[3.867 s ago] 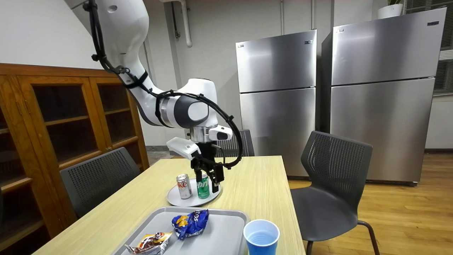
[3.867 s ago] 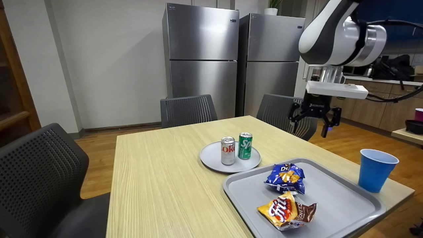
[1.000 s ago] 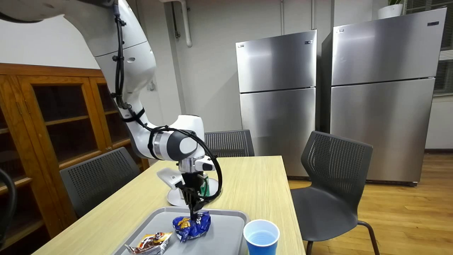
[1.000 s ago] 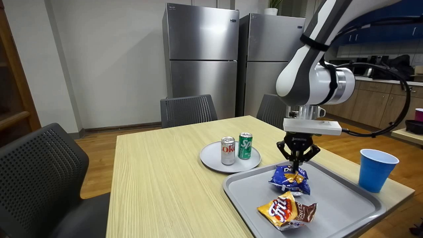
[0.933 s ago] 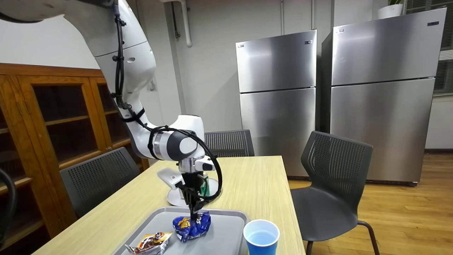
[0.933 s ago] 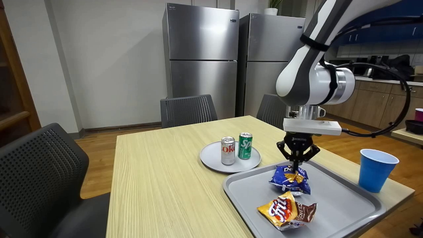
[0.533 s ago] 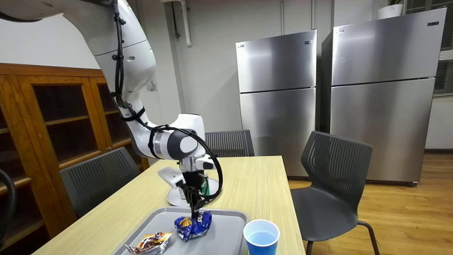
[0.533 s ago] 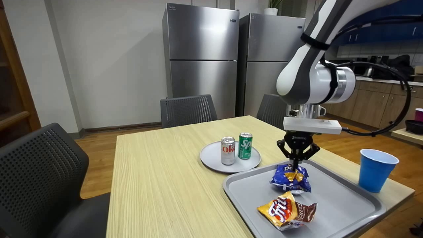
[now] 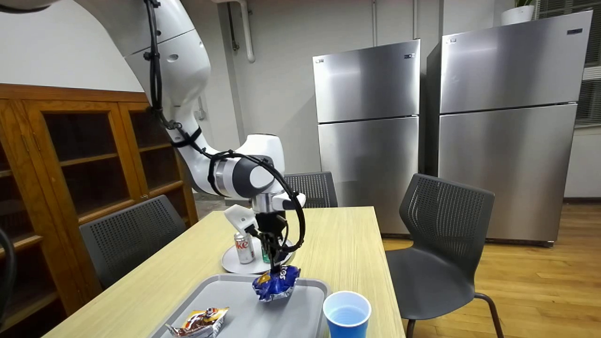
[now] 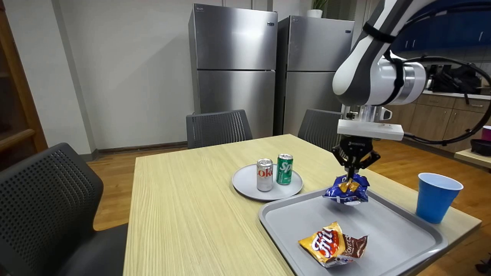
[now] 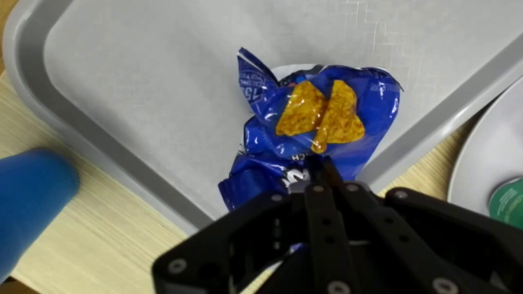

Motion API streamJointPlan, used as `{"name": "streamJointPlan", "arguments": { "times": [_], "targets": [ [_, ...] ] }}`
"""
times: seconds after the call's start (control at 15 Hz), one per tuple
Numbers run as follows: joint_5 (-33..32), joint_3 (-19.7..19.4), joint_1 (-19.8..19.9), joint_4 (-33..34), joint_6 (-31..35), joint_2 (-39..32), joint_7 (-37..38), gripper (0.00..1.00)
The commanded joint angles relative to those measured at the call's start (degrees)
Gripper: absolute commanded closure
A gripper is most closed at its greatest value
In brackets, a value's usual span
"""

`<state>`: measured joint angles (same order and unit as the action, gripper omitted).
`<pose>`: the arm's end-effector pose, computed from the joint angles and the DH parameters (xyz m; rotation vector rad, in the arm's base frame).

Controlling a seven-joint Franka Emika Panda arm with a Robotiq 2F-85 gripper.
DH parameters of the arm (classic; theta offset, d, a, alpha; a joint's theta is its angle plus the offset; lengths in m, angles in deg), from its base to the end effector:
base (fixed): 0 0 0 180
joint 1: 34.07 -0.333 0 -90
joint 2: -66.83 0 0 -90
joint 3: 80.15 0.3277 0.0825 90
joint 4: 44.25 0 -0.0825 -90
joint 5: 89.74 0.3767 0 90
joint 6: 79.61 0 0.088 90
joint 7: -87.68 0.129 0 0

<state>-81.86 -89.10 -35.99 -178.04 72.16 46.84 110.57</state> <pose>0.5094 -0.0684 0.1815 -2.9782 0.9801 0.0454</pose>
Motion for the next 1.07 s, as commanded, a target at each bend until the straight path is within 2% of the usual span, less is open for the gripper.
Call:
{"name": "streamJointPlan", "arguments": {
  "times": [0.0, 1.0],
  "targets": [
    [0.2, -0.9, 1.3, 1.2, -1.7, 1.3, 2.5, 1.0],
    [2.9, -5.3, 7.7, 9.3, -1.1, -4.6, 5.7, 1.0]
  ]
}}
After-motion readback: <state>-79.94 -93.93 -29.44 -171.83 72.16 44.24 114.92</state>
